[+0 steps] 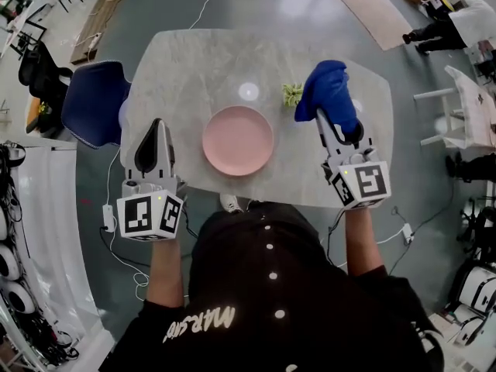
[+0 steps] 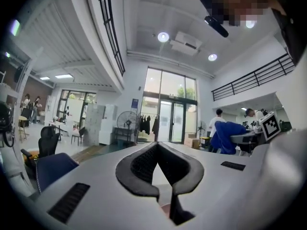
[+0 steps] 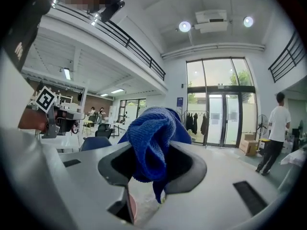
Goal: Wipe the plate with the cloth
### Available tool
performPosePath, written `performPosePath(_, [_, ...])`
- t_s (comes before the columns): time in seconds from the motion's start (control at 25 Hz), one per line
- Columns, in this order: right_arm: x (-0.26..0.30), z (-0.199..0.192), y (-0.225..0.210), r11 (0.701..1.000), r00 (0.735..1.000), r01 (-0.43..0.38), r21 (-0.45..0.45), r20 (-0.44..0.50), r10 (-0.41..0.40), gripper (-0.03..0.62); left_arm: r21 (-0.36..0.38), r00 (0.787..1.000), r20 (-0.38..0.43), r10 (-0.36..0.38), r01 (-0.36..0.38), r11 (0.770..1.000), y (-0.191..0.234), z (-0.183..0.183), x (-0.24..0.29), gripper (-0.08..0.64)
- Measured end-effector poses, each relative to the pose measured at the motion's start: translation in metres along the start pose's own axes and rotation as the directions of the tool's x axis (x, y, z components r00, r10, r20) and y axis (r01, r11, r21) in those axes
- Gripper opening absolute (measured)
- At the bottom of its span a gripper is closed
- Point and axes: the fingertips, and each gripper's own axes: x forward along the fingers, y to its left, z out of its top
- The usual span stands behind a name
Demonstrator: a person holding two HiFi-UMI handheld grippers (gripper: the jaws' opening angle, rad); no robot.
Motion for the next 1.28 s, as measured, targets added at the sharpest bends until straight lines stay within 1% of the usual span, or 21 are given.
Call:
performPosePath(0.2, [-0.021, 0.028, -0.015, 0.998, 0.995, 0.059, 0.006, 0.074, -0.06, 0.149, 0.051, 0.997, 0.066, 0.033, -0.037, 0.998, 0.005, 0.034, -0.014, 0.017])
performPosePath(0.36, [-0.034, 0.04, -0.027, 0.995, 0.988, 0.096, 0.01, 0.119, -0.097, 0.149, 0.004, 0.995, 0.098, 0.033, -0.034, 0.999, 0.012, 0.047, -0.024, 0.017])
performPosePath(0.4, [-0.038, 0.042, -0.03, 0.994, 0.986, 0.105, 0.017, 0.128, -0.106, 0.149, 0.008, 0.994, 0.105, 0.042, -0.043, 0.999, 0.014, 0.049, -0.026, 0.017])
performPosePath(0.48, [-0.043, 0.044, -0.036, 0.992, 0.982, 0.126, 0.026, 0.141, -0.128, 0.149, 0.035, 0.991, 0.119, 0.063, -0.067, 0.997, 0.019, 0.053, -0.03, 0.017])
performPosePath(0.6, [-0.051, 0.047, -0.043, 0.988, 0.976, 0.154, 0.021, 0.154, -0.155, 0.149, 0.065, 0.986, 0.149, 0.074, -0.085, 0.994, 0.025, 0.058, -0.036, 0.017])
performPosePath(0.68, [-0.056, 0.046, -0.046, 0.986, 0.974, 0.166, 0.018, 0.156, -0.166, 0.149, 0.08, 0.985, 0.154, 0.08, -0.093, 0.992, 0.03, 0.057, -0.039, 0.017])
performPosePath(0.88, [-0.064, 0.03, -0.057, 0.979, 0.969, 0.201, 0.03, 0.141, -0.203, 0.147, 0.096, 0.984, 0.142, 0.105, -0.119, 0.988, 0.04, 0.042, -0.045, 0.017])
performPosePath(1.0, [-0.069, 0.025, -0.061, 0.976, 0.966, 0.214, 0.027, 0.144, -0.216, 0.147, 0.102, 0.983, 0.154, 0.098, -0.115, 0.988, 0.038, 0.037, -0.046, 0.017])
performPosePath(1.28, [-0.067, 0.018, -0.059, 0.974, 0.963, 0.221, 0.041, 0.15, -0.225, 0.147, 0.104, 0.984, 0.145, 0.101, -0.117, 0.988, 0.035, 0.03, -0.041, 0.017])
